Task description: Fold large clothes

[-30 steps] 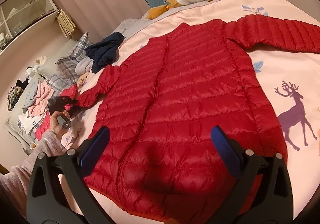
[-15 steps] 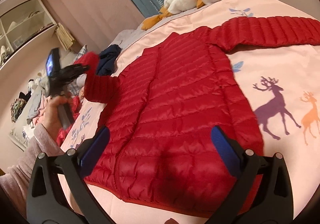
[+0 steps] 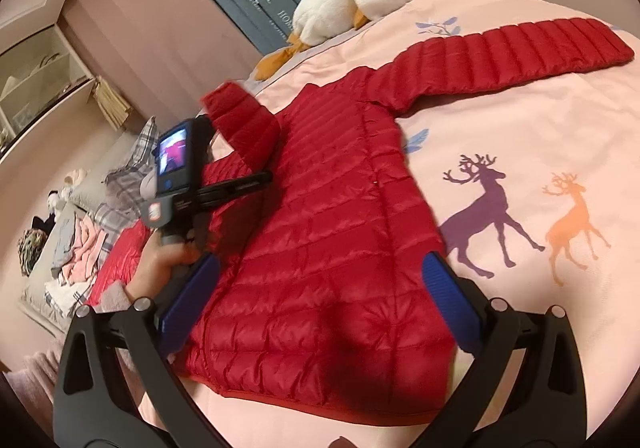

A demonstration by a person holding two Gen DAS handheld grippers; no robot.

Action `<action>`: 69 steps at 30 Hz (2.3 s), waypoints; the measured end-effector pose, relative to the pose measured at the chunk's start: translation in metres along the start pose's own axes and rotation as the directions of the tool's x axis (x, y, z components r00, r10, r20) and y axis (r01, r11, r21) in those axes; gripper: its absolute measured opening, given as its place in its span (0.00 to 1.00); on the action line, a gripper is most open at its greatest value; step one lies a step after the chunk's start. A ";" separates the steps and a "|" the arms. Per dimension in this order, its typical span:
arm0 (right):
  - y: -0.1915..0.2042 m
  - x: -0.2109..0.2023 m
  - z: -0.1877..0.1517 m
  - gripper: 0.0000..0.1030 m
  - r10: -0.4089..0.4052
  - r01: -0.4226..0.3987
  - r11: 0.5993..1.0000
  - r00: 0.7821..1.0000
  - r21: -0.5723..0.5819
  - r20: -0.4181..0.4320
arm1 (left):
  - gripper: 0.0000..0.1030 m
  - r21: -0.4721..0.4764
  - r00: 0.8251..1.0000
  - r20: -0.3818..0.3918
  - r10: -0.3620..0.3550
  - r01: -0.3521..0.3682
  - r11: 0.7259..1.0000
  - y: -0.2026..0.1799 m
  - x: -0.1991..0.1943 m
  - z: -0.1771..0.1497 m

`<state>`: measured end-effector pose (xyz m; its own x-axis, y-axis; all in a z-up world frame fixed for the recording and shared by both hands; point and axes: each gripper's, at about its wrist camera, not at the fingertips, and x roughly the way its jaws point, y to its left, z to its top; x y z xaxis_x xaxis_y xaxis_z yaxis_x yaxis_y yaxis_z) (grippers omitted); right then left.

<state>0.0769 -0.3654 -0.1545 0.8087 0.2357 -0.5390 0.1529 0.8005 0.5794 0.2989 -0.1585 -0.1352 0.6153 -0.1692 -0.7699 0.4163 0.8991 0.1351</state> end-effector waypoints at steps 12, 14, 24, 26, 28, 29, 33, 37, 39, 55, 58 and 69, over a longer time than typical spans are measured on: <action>0.011 0.059 0.059 0.98 0.065 -0.065 0.998 0.995 0.003 -0.079 | 0.84 -0.506 0.946 0.071 -0.315 0.307 0.806 0.135 -0.035 -0.064; 0.012 0.077 0.074 0.98 0.080 -0.078 0.997 0.992 0.018 -0.103 | 0.84 -0.584 0.922 0.117 -0.368 0.364 0.726 0.159 -0.036 -0.079; 0.013 0.196 0.146 0.96 -0.054 0.060 0.997 0.988 0.040 -0.143 | 0.84 -0.754 0.795 0.348 -0.496 0.552 0.357 0.224 -0.003 -0.095; 0.012 0.215 0.151 0.87 -0.067 0.074 0.996 0.987 0.047 -0.147 | 0.84 -0.764 0.770 0.373 -0.518 0.571 0.300 0.227 0.010 -0.092; 0.014 0.226 0.153 0.80 -0.098 0.102 0.994 0.984 0.023 -0.146 | 0.84 -0.770 0.758 0.372 -0.535 0.574 0.278 0.226 0.023 -0.087; 0.017 0.232 0.153 0.70 -0.114 0.115 0.993 0.982 0.000 -0.147 | 0.84 -0.777 0.767 0.361 -0.531 0.562 0.284 0.224 0.030 -0.082; 0.027 0.248 0.153 0.24 -0.181 0.169 0.982 0.971 -0.085 -0.154 | 0.84 -0.793 0.785 0.373 -0.494 0.547 0.270 0.228 0.047 -0.069; 0.027 0.242 0.158 0.13 -0.245 0.230 0.964 0.964 -0.136 -0.108 | 0.84 -0.819 0.835 0.387 -0.391 0.506 0.271 0.236 0.054 -0.061; 0.021 0.227 0.164 0.13 -0.235 0.226 0.967 0.970 -0.117 -0.069 | 0.84 -0.833 0.848 0.397 -0.351 0.494 0.249 0.240 0.057 -0.060; 0.036 0.201 0.158 0.36 -0.292 0.274 0.910 0.956 -0.312 -0.013 | 0.84 -0.720 0.968 0.150 -0.202 0.248 0.649 0.243 0.016 -0.058; 0.054 0.207 0.158 0.38 -0.267 0.244 0.900 0.964 -0.361 -0.014 | 0.84 -0.635 0.979 0.143 -0.143 0.202 0.745 0.231 0.001 -0.040; 0.066 0.271 0.127 0.39 -0.347 0.271 0.848 0.934 -0.456 -0.090 | 0.84 -0.298 1.000 0.002 -0.025 0.025 0.954 0.119 0.053 -0.004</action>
<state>0.3786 -0.3186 -0.1847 0.6510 -0.0083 -0.7590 0.0900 0.9937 0.0664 0.3779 -0.0592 -0.1621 0.6058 -0.1924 -0.7720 0.2127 0.9742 -0.0759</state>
